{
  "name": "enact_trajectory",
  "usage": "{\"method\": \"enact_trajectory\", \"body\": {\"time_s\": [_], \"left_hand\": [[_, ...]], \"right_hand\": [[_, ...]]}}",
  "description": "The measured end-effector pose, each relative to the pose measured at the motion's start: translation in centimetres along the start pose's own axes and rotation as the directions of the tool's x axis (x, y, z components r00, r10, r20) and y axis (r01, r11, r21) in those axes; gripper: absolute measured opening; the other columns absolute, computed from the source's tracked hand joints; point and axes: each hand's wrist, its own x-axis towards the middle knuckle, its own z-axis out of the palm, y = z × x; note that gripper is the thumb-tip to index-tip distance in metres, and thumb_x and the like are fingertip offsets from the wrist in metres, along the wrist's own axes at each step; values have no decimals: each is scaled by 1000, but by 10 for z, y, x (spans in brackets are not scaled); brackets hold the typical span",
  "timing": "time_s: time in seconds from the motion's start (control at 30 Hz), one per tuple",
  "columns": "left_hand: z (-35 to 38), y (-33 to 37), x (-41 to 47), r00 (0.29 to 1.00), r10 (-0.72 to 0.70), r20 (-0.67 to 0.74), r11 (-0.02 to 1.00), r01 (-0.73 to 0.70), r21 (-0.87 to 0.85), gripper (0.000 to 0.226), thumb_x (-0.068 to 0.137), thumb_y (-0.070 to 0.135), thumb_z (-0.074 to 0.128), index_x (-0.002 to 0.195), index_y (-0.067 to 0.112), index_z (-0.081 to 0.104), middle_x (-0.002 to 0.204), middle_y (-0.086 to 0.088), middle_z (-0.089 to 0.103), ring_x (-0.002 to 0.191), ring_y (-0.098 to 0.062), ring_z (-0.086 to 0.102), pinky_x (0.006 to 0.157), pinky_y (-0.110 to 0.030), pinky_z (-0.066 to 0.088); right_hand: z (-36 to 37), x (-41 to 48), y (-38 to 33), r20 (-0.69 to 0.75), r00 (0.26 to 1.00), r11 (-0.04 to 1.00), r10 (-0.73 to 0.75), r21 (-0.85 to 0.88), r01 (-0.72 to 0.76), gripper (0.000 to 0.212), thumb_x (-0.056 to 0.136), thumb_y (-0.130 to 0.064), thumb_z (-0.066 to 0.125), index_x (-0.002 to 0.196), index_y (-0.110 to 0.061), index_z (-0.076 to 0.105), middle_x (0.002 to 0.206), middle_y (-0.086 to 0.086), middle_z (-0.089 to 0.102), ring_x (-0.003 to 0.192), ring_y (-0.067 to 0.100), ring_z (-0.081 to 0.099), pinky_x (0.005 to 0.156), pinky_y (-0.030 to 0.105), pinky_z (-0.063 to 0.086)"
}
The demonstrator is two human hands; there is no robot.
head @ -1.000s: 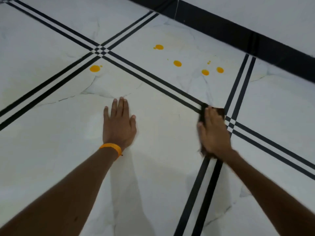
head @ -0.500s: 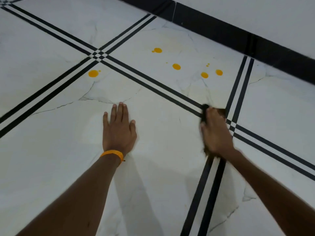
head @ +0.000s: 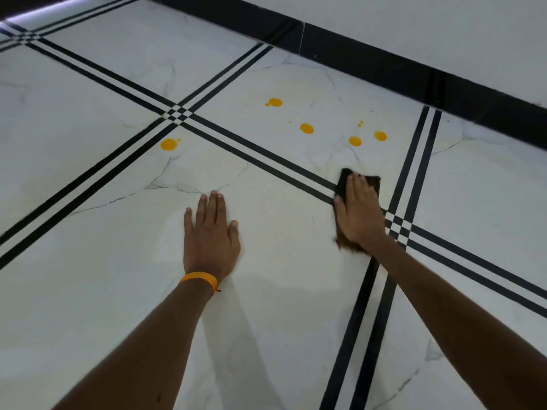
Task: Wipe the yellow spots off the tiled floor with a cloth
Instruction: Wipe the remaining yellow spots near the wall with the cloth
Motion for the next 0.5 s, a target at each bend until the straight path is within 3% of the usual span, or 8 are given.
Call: {"method": "enact_trajectory", "body": {"time_s": [0.07,0.1,0.2,0.23,0.3,0.37,0.43,0.5], "left_hand": [[1,0,0,1000,-2,9,1000,2,-4,64,104,36,28,160,8,13,168,-9,14,155,-25,10,125,-51,9],[1,0,-1,1000,1,8,1000,-1,-5,64,104,36,27,160,9,12,168,-9,13,156,-25,9,125,-50,9],[1,-2,1,1000,8,14,1000,-7,-11,64,105,37,25,160,10,8,169,-7,10,156,-23,6,126,-50,7],[0,-2,3,1000,2,13,1000,-2,-18,64,105,37,25,160,10,8,169,-7,9,156,-24,5,126,-50,7],[2,0,-2,1000,12,-6,1000,-12,-17,63,104,36,22,160,10,10,168,-8,10,156,-25,4,126,-50,8],[2,-1,-2,1000,7,1,1000,-7,-29,66,101,38,18,160,9,11,168,-8,11,156,-25,4,126,-49,7],[2,0,-4,1000,2,5,1000,-1,-31,67,100,38,17,160,10,10,168,-7,10,156,-23,3,126,-48,6],[0,-1,-2,1000,-7,25,998,9,-57,67,100,39,18,161,11,10,169,-5,9,156,-21,2,127,-47,5]], "right_hand": [[1,39,-28,-14,992,992,121,34,-121,71,105,-44,21,158,3,17,167,21,15,156,33,12,126,48,9],[7,47,-53,-30,995,995,99,30,-98,72,103,-44,19,157,4,20,166,22,18,155,34,15,126,48,10],[20,7,-115,17,969,968,-248,27,248,77,99,-47,10,158,1,21,167,18,20,155,31,17,127,45,11],[23,-16,-115,42,930,931,-365,27,364,74,102,-47,13,159,-1,19,168,15,18,156,28,14,127,44,10],[23,-44,-86,34,888,888,-459,62,456,71,104,-49,18,160,-5,20,168,10,18,157,25,12,128,43,10],[19,-19,-57,5,929,928,-370,41,370,73,102,-49,18,159,-3,23,167,13,22,156,27,15,127,44,11],[14,27,-47,-8,992,991,-127,31,127,76,101,-49,16,159,0,20,167,18,21,156,30,16,127,45,10],[13,58,-71,7,1000,999,-6,43,6,72,104,-45,23,159,1,16,168,19,17,156,30,12,127,45,7]]}}
